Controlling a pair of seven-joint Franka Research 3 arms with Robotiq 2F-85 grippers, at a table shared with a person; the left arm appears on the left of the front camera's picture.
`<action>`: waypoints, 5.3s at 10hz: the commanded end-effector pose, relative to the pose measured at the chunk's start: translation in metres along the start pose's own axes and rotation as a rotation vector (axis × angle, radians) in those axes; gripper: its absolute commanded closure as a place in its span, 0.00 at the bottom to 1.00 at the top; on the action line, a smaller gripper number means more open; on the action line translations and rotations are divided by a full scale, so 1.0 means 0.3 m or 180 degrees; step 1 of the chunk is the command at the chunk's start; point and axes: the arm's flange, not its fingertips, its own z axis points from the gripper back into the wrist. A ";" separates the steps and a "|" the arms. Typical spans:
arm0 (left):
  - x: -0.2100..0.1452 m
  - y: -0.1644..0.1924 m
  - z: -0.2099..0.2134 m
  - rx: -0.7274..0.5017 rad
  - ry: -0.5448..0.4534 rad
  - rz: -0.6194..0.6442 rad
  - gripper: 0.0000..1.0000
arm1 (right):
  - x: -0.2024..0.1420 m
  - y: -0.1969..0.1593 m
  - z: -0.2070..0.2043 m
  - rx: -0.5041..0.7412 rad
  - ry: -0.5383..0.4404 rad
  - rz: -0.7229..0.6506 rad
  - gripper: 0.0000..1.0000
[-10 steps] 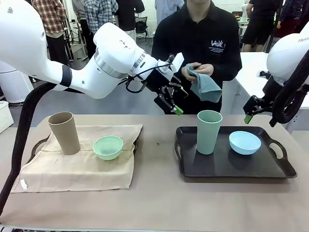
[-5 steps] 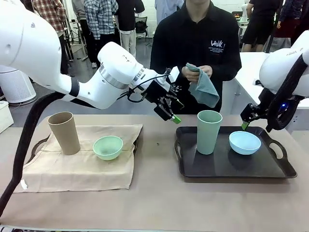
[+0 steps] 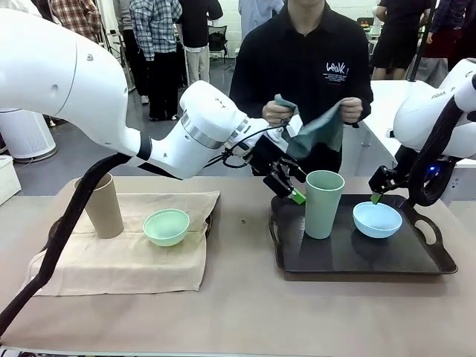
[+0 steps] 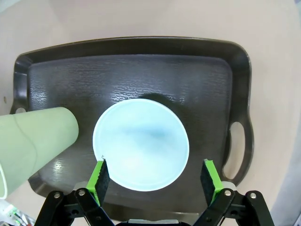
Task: Set up a tray with a mat and arrange the tableware.
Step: Pick up the Picnic Bowl and Reusable plastic cup from the Handle tray in front of the human's position and hold them in the air, then place the Picnic Bowl and Reusable plastic cup back onto the Handle tray in front of the human's position.
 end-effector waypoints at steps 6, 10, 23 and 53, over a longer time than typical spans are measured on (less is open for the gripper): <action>-0.039 0.045 -0.011 0.0156 -0.0037 0.0085 0.00 | 0.027 -0.020 -0.065 -0.0019 0.0092 0.0002 0.00; -0.066 0.082 -0.083 0.0271 -0.0095 0.0137 0.00 | 0.025 -0.030 -0.103 -0.0126 0.0150 -0.0031 0.00; -0.058 0.106 -0.264 -0.0217 -0.0245 0.0012 0.85 | 0.027 -0.112 -0.172 -0.0346 0.0041 -0.0168 1.00; 0.308 -0.223 0.215 0.0451 -0.0170 -0.0323 0.34 | -0.203 -0.035 0.566 -0.0087 -0.0454 0.0194 1.00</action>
